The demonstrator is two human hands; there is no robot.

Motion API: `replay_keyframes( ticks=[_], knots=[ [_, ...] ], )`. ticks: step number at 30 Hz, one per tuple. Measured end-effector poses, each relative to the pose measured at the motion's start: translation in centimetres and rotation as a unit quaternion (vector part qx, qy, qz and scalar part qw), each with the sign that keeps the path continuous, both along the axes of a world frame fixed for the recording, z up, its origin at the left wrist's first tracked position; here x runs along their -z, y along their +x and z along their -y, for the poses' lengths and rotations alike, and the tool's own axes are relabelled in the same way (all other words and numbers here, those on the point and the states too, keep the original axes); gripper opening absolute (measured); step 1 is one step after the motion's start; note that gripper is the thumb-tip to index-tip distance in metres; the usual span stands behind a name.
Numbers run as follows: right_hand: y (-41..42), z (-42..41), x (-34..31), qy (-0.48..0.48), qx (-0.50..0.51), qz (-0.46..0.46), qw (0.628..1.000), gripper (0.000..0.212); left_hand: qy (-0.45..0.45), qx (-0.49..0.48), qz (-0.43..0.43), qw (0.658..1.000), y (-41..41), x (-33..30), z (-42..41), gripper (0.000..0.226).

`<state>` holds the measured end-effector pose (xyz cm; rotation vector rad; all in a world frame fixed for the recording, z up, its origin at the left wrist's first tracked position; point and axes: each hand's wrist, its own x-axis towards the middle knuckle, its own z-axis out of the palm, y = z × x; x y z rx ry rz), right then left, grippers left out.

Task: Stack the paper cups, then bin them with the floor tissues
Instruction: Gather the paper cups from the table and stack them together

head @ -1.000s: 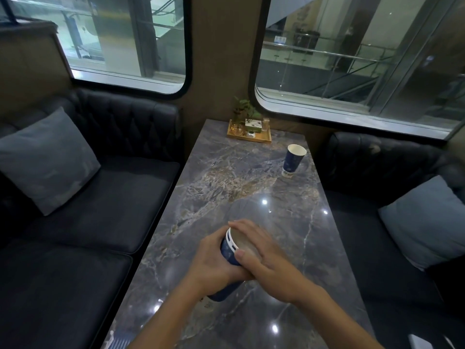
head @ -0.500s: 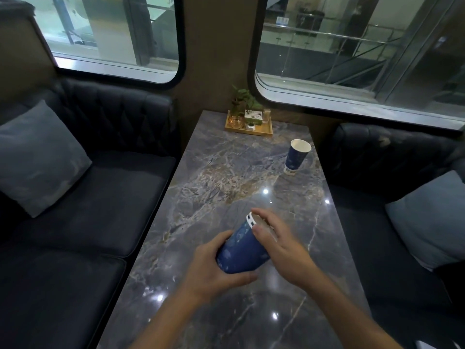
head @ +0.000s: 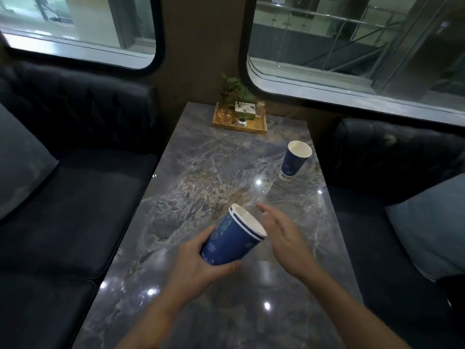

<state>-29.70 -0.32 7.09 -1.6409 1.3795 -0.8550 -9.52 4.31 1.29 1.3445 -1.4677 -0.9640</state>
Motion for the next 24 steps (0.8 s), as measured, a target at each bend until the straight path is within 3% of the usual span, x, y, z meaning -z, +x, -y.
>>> replay_keyframes(
  ticks=[6,13,17,24],
  knots=[
    [-4.5,10.6,3.7,-0.036,0.105,-0.149,0.983,0.036,-0.029,-0.029,0.008,0.999,0.3,2.0,5.5,0.066],
    [-8.8,22.7,6.4,-0.095,0.085,-0.334,0.934,0.033,-0.011,-0.040,0.023,0.999,1.0,5.8,9.0,0.071],
    [-9.2,28.4,7.4,-0.103,0.111,-0.433,0.888,0.045,0.017,-0.047,0.015,0.999,1.5,8.2,9.5,0.078],
    [-9.8,31.4,9.4,-0.080,0.129,-0.481,0.864,0.022,0.055,-0.053,0.017,0.997,2.0,10.3,9.4,0.084]
  ],
)
